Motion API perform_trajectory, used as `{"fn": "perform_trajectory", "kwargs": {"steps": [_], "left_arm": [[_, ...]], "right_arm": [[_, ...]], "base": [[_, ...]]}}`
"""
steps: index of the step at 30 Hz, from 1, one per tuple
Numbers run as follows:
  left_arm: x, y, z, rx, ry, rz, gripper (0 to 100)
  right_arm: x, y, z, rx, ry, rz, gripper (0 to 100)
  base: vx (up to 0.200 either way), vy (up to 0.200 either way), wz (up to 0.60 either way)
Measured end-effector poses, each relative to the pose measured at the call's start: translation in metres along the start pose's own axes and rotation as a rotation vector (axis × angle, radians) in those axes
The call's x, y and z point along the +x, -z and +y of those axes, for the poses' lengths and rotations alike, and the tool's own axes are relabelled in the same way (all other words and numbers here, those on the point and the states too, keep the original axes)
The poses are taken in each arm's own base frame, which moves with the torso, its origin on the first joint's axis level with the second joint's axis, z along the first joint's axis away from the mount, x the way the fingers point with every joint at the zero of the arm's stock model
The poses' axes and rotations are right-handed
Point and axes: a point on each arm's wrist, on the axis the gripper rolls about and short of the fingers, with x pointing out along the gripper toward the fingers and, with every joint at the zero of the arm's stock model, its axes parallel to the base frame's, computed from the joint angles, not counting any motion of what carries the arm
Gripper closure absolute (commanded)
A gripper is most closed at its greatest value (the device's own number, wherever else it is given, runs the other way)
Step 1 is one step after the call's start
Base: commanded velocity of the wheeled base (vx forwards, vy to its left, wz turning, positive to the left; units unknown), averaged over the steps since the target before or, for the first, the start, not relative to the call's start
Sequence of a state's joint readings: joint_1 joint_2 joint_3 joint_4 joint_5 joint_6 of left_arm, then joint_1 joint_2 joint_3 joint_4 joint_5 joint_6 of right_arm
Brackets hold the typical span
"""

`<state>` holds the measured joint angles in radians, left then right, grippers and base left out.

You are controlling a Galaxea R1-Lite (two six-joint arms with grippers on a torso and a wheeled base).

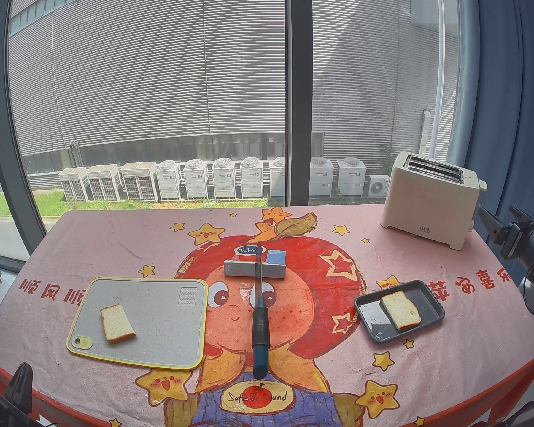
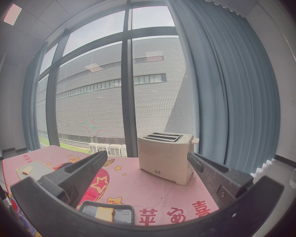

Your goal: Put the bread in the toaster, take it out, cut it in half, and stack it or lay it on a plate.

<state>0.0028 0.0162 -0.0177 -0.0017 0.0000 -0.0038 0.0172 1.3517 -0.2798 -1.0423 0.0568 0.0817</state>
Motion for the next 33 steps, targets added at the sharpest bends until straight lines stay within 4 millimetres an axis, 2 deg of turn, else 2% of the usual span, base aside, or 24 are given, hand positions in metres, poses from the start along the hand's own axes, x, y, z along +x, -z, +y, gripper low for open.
{"fn": "perform_trajectory", "kwargs": {"steps": [9,17,33], "left_arm": [[0.000,0.000,0.000,0.000,0.000,0.000,100],[0.000,0.000,0.000,0.000,0.000,0.000,100],[0.000,0.000,0.000,0.000,0.000,0.000,100]], "right_arm": [[-0.015,-0.004,0.001,-0.038,-0.018,-0.038,0],[-0.027,0.001,0.004,-0.068,-0.028,-0.034,0],[-0.069,-0.020,0.001,-0.091,0.019,-0.213,0]], "base": [[0.000,0.000,0.00],[0.000,0.000,0.00],[0.000,0.000,0.00]]}}
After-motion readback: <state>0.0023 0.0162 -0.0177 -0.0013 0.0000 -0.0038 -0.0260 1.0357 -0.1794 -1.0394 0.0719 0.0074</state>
